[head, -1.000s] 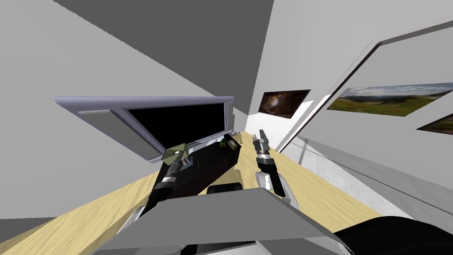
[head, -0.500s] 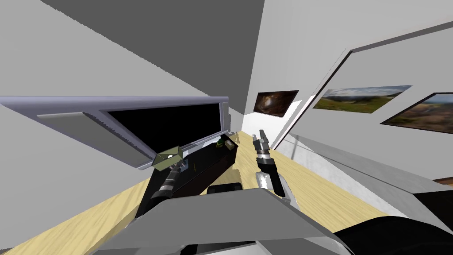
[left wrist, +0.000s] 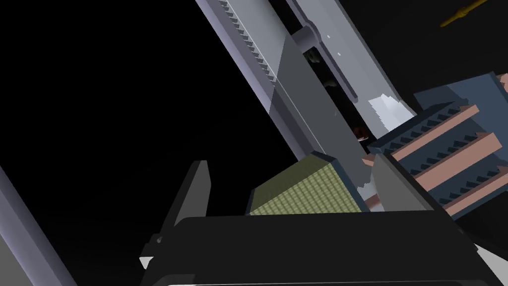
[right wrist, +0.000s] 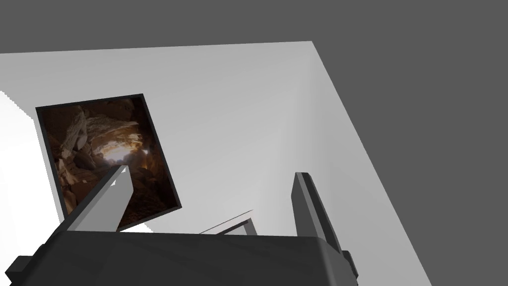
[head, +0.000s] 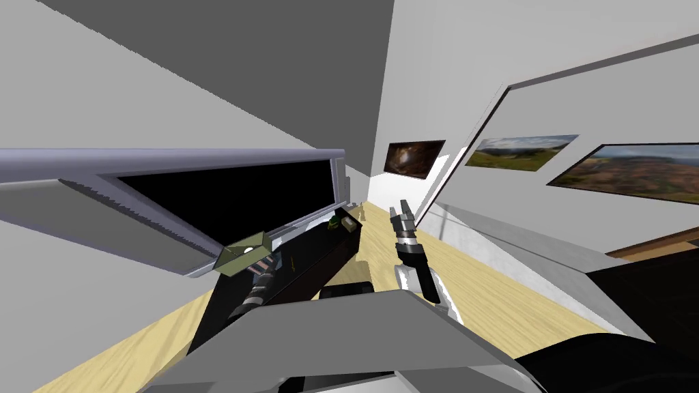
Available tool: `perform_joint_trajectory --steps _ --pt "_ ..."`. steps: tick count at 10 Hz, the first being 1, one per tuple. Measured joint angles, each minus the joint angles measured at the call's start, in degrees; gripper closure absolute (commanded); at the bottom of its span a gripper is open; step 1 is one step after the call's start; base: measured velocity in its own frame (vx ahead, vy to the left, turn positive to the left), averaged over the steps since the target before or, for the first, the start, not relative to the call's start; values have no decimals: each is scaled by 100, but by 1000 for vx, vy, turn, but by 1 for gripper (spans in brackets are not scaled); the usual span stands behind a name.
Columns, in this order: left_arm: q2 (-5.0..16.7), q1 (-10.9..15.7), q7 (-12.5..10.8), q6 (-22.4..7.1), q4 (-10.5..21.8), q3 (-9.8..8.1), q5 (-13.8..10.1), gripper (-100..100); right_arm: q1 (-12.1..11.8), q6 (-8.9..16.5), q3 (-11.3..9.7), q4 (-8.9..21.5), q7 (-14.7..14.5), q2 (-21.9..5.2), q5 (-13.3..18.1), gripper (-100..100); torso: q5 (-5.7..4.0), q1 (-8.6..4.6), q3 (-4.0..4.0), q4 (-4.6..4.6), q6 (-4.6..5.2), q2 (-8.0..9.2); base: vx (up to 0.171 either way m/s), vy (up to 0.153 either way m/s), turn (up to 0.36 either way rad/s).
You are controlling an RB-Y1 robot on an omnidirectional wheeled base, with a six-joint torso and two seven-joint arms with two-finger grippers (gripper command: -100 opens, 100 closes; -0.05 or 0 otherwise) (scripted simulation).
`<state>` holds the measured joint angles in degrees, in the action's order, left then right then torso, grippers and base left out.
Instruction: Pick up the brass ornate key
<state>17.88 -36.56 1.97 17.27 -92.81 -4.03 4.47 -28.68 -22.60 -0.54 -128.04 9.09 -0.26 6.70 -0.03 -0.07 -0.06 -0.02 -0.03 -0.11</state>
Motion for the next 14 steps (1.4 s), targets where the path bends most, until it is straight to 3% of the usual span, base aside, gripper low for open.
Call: perform_joint_trajectory --steps 3,5,14 --pt "-2 -117 92 -172 608 -21 48 -100 0 0 0 0 0 0 0 0 0 -3 -2 -1 -1 -3 52 -38 -218" --pt "66 -228 119 -339 815 -35 46 -100 0 0 0 0 0 0 0 0 -1 -4 -2 -1 0 -3 43 -30 -213" --pt "294 -327 381 -796 2249 -120 43 -100 0 0 0 0 0 0 0 0 -1 -2 -6 -2 3 -12 58 -19 -182"
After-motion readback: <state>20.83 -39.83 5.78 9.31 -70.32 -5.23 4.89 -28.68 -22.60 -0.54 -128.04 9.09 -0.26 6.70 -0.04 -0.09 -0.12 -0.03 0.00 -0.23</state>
